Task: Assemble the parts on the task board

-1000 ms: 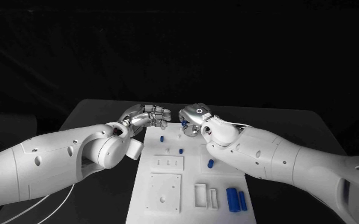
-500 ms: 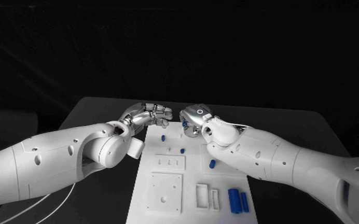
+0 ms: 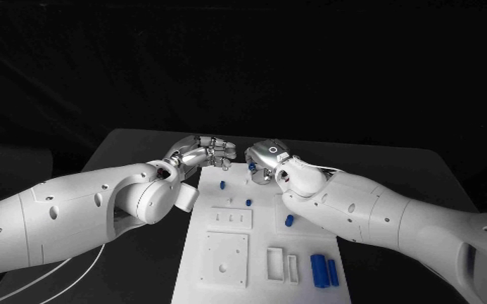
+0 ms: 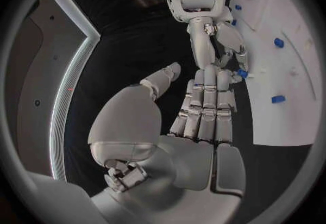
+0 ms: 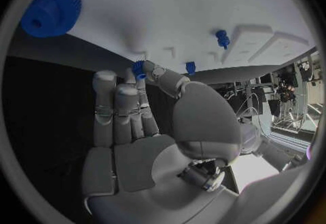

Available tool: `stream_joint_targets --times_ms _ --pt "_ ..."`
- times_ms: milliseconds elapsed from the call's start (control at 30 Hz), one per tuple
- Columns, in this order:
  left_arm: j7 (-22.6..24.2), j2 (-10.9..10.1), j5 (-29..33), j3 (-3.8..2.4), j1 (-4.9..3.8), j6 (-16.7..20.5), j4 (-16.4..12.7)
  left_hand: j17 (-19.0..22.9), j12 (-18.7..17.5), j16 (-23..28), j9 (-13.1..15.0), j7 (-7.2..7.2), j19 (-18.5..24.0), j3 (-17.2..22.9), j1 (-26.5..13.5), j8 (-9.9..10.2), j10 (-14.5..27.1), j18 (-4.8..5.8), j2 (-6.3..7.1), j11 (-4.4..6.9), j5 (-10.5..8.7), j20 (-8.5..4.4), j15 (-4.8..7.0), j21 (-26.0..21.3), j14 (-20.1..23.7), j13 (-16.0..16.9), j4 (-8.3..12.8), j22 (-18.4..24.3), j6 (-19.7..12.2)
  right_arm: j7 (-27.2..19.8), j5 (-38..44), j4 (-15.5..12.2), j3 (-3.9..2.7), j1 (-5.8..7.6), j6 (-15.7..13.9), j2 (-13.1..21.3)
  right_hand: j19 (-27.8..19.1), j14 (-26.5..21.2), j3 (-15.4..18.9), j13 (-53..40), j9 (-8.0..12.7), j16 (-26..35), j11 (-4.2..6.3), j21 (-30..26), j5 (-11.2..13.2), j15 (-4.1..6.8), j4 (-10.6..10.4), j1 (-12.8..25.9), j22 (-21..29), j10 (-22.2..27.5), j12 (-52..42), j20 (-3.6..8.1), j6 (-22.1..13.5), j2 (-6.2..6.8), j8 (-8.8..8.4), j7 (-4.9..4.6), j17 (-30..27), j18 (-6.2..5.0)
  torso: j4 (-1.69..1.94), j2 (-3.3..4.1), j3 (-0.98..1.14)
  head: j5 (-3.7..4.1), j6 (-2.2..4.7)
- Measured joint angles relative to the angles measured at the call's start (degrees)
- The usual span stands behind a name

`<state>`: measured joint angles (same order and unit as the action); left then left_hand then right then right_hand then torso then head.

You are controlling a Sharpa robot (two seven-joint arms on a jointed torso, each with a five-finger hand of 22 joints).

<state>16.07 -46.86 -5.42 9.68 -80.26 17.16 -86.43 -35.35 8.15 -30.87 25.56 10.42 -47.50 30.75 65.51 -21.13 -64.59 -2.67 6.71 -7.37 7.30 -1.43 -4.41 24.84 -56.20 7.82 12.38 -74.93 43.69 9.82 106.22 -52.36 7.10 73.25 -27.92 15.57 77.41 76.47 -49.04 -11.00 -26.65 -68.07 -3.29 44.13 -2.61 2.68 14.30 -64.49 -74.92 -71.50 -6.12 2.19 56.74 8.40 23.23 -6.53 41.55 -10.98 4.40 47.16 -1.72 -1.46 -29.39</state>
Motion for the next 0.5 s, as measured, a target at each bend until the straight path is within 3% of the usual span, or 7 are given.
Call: stream_joint_targets --times_ms 500 --pt "0.0 -0.1 0.0 0.00 -0.20 0.1 0.0 0.0 0.0 0.0 0.0 0.00 0.0 0.0 0.0 0.0 0.0 0.03 0.00 0.00 0.00 0.00 0.00 0.0 0.0 0.0 0.0 0.0 0.0 -0.4 -0.5 -0.2 -0.06 -0.26 0.0 -0.4 0.1 -0.1 0.0 0.0 -0.8 0.0 0.00 0.0 0.0 -0.12 0.0 -0.2 0.0 0.0 0.0 0.11 -0.1 0.27 -0.23 -0.12 0.0 0.00 -0.20 0.03 0.04 -0.12 -0.09"
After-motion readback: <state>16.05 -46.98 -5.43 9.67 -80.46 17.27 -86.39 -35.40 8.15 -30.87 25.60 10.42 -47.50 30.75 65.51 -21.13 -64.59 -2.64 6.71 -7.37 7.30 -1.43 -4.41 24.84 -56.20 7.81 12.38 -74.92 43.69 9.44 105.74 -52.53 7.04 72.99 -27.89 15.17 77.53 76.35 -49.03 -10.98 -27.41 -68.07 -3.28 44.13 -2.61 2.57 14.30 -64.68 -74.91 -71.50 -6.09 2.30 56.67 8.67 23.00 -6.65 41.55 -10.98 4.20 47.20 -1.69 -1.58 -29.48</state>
